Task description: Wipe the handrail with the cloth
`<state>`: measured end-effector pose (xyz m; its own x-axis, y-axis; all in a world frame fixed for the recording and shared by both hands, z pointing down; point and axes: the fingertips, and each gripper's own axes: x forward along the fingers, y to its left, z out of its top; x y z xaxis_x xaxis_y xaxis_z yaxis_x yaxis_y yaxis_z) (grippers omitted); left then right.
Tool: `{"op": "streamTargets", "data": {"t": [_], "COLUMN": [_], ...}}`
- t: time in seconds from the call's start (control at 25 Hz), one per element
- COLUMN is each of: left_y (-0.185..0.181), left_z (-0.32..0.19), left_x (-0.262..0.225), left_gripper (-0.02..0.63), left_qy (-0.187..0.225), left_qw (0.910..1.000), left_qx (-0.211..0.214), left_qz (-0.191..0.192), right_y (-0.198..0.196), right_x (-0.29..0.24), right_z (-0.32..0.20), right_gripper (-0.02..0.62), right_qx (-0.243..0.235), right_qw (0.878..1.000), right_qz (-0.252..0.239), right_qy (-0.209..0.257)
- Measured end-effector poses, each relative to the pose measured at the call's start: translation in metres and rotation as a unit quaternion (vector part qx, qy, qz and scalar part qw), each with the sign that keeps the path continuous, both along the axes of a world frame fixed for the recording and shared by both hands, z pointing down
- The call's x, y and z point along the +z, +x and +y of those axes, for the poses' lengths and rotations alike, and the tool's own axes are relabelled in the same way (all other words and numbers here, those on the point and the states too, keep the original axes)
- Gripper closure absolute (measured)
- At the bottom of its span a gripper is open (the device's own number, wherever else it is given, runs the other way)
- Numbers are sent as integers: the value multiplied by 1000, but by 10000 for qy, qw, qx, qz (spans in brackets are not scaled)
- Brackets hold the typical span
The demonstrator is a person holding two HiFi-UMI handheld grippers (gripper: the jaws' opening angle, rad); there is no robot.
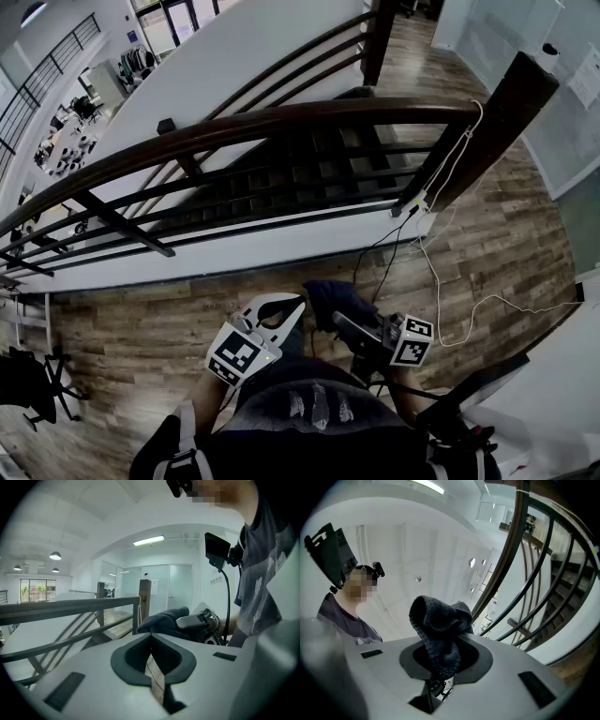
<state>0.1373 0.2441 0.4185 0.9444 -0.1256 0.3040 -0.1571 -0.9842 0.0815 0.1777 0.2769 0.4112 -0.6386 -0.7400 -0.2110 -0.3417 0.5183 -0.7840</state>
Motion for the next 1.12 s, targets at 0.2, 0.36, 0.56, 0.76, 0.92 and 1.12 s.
{"op": "streamTargets", "data": {"t": [0.2,0.36,0.56,0.76,0.92,1.12], "left_y": [24,61,107,153,199,249], "left_z": [-98,-145,-186,-202,-207,-225], "left_x": [-2,-7,-9,3,21,35], "left_gripper": [598,598,598,598,598,598], "left_qy": [-80,-172,-37,-30,-252,-321], "left_qw": [9995,9987,9985,9998,9983,9924], "left_qx": [-160,288,453,187,-400,-922], "left_qz": [268,393,307,-20,-355,-755], "right_y": [32,80,216,417,527,603], "right_x": [0,-4,39,105,142,180], "right_z": [-93,-141,-191,-274,-346,-388], "right_gripper": [538,538,538,538,538,538], "right_qx": [196,739,2243,2755,2402,2121], "right_qw": [9996,9938,8971,7414,6784,6577], "right_qz": [171,829,3753,5927,6704,6947], "right_qy": [-80,-113,-637,-1520,-1807,-1995]}}
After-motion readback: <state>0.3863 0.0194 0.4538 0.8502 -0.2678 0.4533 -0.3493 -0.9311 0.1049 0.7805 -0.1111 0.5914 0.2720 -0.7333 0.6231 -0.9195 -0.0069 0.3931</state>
